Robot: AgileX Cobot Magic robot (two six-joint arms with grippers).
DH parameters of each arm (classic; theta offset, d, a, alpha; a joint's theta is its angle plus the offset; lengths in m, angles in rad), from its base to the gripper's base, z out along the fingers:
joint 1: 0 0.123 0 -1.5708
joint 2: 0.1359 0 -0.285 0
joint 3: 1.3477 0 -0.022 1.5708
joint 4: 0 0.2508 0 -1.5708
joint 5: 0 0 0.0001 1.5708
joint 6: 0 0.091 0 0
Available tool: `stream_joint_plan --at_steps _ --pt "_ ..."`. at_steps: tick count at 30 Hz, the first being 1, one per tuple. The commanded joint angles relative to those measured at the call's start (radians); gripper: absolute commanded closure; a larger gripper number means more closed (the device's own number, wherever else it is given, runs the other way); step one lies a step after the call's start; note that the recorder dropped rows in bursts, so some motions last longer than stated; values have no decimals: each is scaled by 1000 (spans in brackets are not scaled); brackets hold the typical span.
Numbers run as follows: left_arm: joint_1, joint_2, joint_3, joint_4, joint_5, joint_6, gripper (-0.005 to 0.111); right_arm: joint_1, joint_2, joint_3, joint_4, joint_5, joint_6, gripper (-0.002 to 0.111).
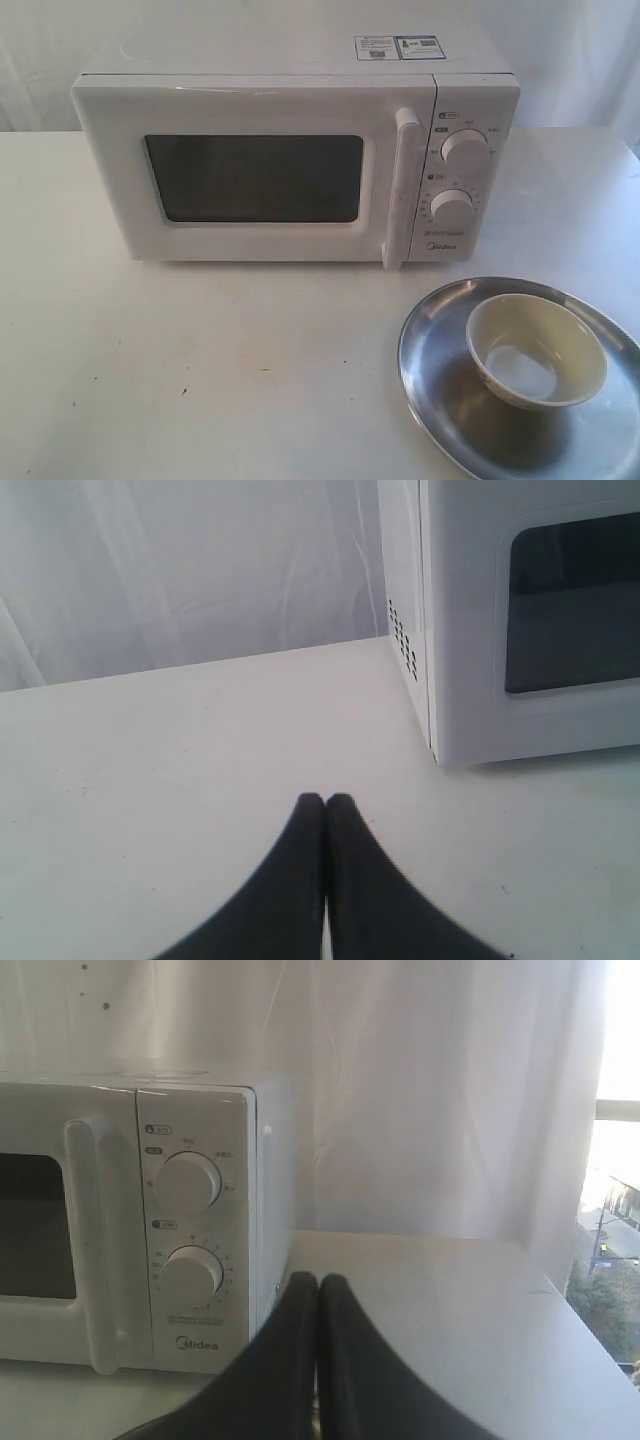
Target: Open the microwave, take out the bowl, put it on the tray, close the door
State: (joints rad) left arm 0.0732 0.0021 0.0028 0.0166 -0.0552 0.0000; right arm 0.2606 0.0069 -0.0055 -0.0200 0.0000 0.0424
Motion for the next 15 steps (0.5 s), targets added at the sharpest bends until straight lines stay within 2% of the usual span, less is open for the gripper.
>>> stream_joint_plan --at_steps 1,15 --pt "-4 -2 -3 -8 -4 0 107 -5 -7 6 25 0 -30 108" --pt "-4 -2 -3 -8 -4 0 107 -3 -7 6 20 63 -42 108"
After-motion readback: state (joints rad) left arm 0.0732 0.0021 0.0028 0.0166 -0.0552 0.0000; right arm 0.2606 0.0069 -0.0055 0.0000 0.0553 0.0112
